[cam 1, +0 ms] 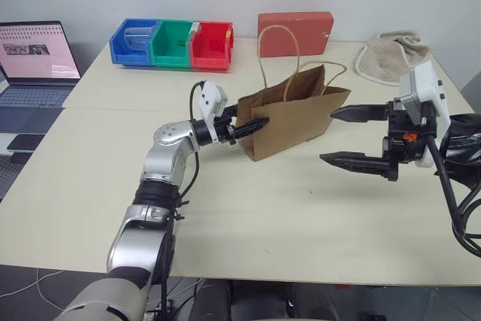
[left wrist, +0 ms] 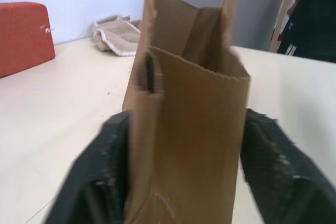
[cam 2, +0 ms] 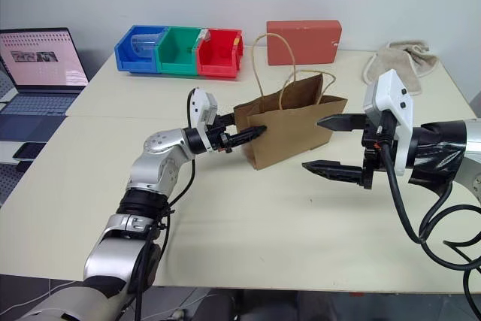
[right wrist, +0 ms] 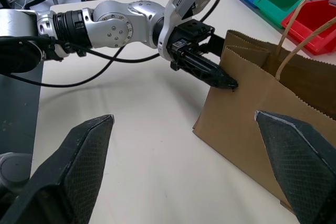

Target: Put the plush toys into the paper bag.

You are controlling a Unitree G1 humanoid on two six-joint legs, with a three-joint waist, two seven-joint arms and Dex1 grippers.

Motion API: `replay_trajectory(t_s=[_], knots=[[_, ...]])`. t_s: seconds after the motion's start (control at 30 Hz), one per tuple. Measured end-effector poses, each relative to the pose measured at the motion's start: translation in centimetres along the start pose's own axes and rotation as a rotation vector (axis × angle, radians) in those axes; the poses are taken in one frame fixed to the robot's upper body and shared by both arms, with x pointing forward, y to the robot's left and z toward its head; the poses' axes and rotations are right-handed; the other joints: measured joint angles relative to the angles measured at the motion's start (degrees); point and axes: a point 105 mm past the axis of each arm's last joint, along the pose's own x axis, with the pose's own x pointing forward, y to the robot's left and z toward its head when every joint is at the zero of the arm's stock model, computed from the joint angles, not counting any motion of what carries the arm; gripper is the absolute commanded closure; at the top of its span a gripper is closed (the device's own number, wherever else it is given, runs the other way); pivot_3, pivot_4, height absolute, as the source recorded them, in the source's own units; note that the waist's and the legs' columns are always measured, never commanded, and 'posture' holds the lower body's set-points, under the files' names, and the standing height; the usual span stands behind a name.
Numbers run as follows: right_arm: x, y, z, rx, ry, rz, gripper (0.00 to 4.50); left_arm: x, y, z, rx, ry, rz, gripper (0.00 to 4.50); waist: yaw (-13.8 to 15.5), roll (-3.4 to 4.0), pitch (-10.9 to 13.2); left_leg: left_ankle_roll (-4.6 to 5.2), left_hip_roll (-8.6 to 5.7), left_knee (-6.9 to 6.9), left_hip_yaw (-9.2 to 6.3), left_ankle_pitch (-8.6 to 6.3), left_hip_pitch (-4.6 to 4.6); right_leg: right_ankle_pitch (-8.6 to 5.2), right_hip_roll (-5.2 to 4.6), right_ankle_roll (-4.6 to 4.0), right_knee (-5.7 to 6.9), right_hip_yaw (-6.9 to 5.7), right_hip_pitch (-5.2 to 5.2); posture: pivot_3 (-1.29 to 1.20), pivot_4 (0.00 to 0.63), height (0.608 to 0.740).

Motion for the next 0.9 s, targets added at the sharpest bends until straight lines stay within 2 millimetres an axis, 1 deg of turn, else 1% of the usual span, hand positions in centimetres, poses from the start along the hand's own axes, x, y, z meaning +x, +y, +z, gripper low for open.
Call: replay_trajectory(t_s=[0.03,0.07,0.13,0.2,0.23,0.47,0.63,0.73,0.83,0.9], knots=[[0.0,0.0,0.0,-0.001,0.000,-0.002,0.00,0.0,0.0,0.0,0.003,-0.002,-0.004,2.82,0.00,0.00,0.00,0.00,0.00,0.00,0.00,0.00,0.00,0.00,0.00,0.00,0.00,0.00,0.00,0.00,0.150,0.740],[0.0,-0.1,0.0,-0.005,0.001,-0.009,0.00,0.0,-0.1,0.0,0.007,-0.002,-0.010,3.23,0.00,0.00,0.00,0.00,0.00,0.00,0.00,0.00,0.00,0.00,0.00,0.00,-0.01,0.00,0.00,0.00,0.150,0.740],[0.0,-0.2,0.0,-0.008,0.002,-0.014,0.00,0.0,-0.1,-0.1,0.006,0.001,-0.012,3.71,0.00,0.00,0.00,0.00,0.00,0.00,0.00,0.00,0.00,0.00,0.00,0.00,-0.01,0.00,0.01,0.00,0.150,0.740],[0.0,-0.1,-0.1,-0.013,0.004,-0.019,0.00,0.0,-0.2,-0.2,0.003,0.005,-0.016,4.34,0.00,0.00,0.00,0.00,0.00,0.00,-0.01,0.00,0.00,0.00,0.00,0.00,-0.01,0.00,0.01,0.00,0.150,0.740],[0.0,-0.1,-0.1,-0.015,0.006,-0.020,0.00,0.1,-0.3,-0.3,0.002,0.007,-0.017,4.46,0.01,0.00,0.00,0.00,0.00,0.00,-0.01,0.00,0.00,0.00,0.00,0.00,-0.01,0.00,0.01,0.00,0.150,0.740],[0.1,-0.1,-0.2,-0.031,0.004,-0.036,0.00,0.6,-0.2,-0.9,-0.005,0.004,-0.015,4.46,0.02,-0.01,-0.01,0.00,-0.01,0.06,-0.02,0.00,0.00,0.02,0.00,0.03,-0.01,-0.01,0.05,0.00,0.150,0.740],[-0.2,-0.3,-0.9,-0.057,0.008,-0.075,0.00,0.1,0.0,-0.4,-0.019,0.014,-0.054,4.46,0.01,-0.01,-0.01,0.00,-0.01,0.05,-0.01,0.00,0.00,0.02,0.00,0.04,-0.02,-0.01,0.03,0.00,0.150,0.740],[-1.2,-0.5,-1.5,-0.062,0.043,-0.114,0.00,-0.7,-0.2,0.1,-0.057,0.021,-0.121,4.46,0.00,-0.01,-0.01,0.00,-0.01,0.03,-0.01,0.00,-0.01,0.02,0.00,0.04,-0.03,0.00,0.02,0.00,0.150,0.740],[-3.3,-0.3,-1.6,-0.041,0.101,-0.144,0.00,-0.9,-1.0,0.5,-0.099,0.025,-0.213,4.46,0.03,-0.01,-0.01,0.00,-0.01,0.03,-0.02,0.00,-0.04,0.02,0.00,0.03,-0.04,-0.02,0.03,0.00,0.150,0.740],[-4.8,0.2,-1.4,-0.014,0.119,-0.172,0.00,-0.7,-1.7,1.0,-0.110,0.029,-0.282,4.46,0.31,-0.01,-0.01,0.00,-0.02,0.05,-0.05,0.00,-0.05,0.02,0.00,0.03,-0.05,-0.03,0.05,0.00,0.150,0.740]])
